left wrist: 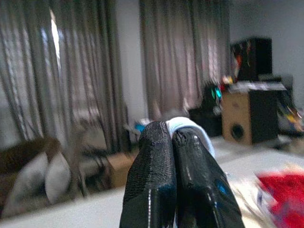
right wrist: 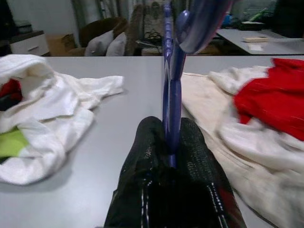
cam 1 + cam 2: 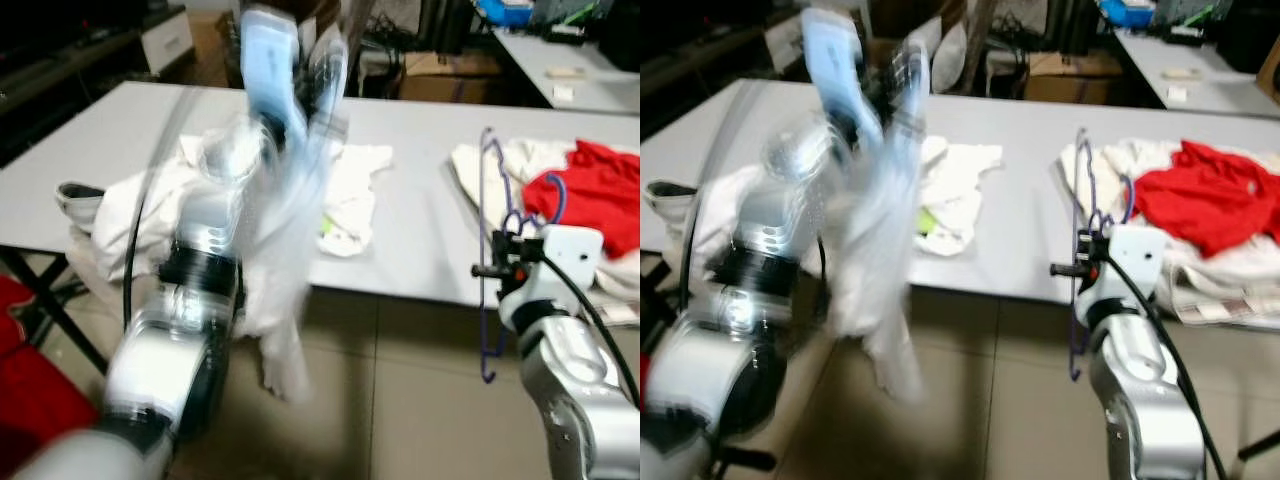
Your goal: Hang hanger
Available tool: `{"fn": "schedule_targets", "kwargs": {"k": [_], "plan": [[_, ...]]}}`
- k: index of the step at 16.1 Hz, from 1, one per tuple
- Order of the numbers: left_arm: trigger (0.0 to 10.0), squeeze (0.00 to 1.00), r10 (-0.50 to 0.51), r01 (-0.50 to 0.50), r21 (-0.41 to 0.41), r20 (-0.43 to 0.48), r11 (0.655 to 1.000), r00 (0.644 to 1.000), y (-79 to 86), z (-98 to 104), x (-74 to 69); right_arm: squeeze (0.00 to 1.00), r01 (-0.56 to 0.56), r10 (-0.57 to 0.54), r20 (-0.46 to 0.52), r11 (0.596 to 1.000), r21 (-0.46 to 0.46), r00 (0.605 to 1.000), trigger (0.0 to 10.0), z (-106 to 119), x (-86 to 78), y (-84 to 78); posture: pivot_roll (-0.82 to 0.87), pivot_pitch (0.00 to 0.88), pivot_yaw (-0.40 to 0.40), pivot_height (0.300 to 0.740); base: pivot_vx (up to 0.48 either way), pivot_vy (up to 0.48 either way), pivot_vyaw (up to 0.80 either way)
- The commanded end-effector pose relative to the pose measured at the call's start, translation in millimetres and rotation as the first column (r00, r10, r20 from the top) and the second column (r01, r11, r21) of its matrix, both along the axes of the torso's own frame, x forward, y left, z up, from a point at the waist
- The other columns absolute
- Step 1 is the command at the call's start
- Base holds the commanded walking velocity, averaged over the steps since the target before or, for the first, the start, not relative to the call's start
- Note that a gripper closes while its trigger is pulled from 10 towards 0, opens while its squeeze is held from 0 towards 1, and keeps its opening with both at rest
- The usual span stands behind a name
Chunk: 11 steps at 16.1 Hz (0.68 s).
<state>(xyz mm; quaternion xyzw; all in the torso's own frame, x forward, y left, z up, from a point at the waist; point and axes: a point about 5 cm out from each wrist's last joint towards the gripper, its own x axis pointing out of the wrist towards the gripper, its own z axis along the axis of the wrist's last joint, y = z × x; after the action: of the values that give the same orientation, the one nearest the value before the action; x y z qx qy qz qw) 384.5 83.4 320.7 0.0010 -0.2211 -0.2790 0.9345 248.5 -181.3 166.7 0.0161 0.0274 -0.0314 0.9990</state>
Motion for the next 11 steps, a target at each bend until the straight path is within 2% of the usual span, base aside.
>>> {"fn": "schedule_targets", "kwargs": {"k": [1,2,3,4,5,6,7,8,9,10,11], "plan": [[10.0,0.00,0.027,-0.026,-0.019,0.017,0.999,0.999,13.0,8,6.8,0.00,-0.020,0.020,-0.001,1.000,0.008,1.000,10.0,0,1.0,5.2,0.03,0.000,0.020,0.740,0.368,0.000,0.00],[10.0,0.00,0.032,-0.032,-0.005,0.055,0.999,0.998,12.5,26,11.2,0.00,-0.022,0.022,0.000,1.000,0.008,1.000,10.0,0,1.7,5.8,0.03,0.000,0.021,0.740,0.360,0.000,0.00],[10.0,0.00,0.067,-0.071,0.028,0.112,0.997,0.991,14.7,53,15.8,0.00,-0.031,0.031,-0.003,1.000,0.000,1.000,10.0,0,3.3,7.2,0.02,0.000,0.022,0.740,0.352,0.000,0.00],[10.0,0.00,0.095,-0.104,0.055,0.145,0.993,0.985,16.8,67,16.8,0.00,-0.033,0.033,-0.001,0.999,-0.002,0.999,10.0,0,3.9,7.6,0.02,0.000,0.023,0.740,0.352,0.000,0.00],[10.0,0.00,0.175,-0.191,0.055,0.217,0.980,0.960,28.2,102,14.0,0.00,-0.037,0.037,0.003,0.999,-0.006,0.999,10.0,1,4.4,8.1,0.02,0.000,0.025,0.740,0.334,0.000,0.00],[10.0,0.00,0.239,-0.260,0.042,0.278,0.965,0.930,37.6,131,7.5,0.00,-0.040,0.040,0.007,0.999,-0.007,0.999,10.0,2,4.8,8.3,0.02,0.000,0.023,0.740,0.334,0.000,0.00],[10.0,0.00,0.309,-0.334,-0.001,0.375,0.943,0.874,47.9,175,-9.5,0.00,-0.040,0.040,0.007,0.999,-0.011,0.999,10.0,3,4.3,7.2,0.01,0.000,0.021,0.740,0.322,0.000,0.00],[10.0,0.00,0.346,-0.357,-0.061,0.437,0.932,0.830,54.7,205,-25.9,0.00,-0.039,0.039,0.006,0.999,-0.014,0.999,10.0,2,3.6,6.3,0.01,0.000,0.020,0.740,0.300,0.000,0.00],[10.0,0.00,0.368,-0.360,-0.111,0.475,0.926,0.799,59.3,225,-38.4,0.00,-0.040,0.040,0.006,0.999,-0.015,0.999,10.0,2,3.5,6.1,0.02,0.000,0.021,0.740,0.292,0.000,0.00],[10.0,0.00,0.372,-0.356,-0.129,0.491,0.926,0.788,61.2,232,-43.7,0.00,-0.040,0.040,0.007,0.999,-0.015,0.999,10.0,2,3.9,6.3,0.02,0.000,0.021,0.740,0.292,0.000,0.00],[10.0,0.00,0.371,-0.361,-0.119,0.490,0.925,0.789,62.5,232,-42.9,0.00,-0.045,0.045,0.013,0.999,-0.013,0.999,10.0,3,6.0,8.6,0.02,0.000,0.020,0.740,0.285,0.000,0.00]]}}
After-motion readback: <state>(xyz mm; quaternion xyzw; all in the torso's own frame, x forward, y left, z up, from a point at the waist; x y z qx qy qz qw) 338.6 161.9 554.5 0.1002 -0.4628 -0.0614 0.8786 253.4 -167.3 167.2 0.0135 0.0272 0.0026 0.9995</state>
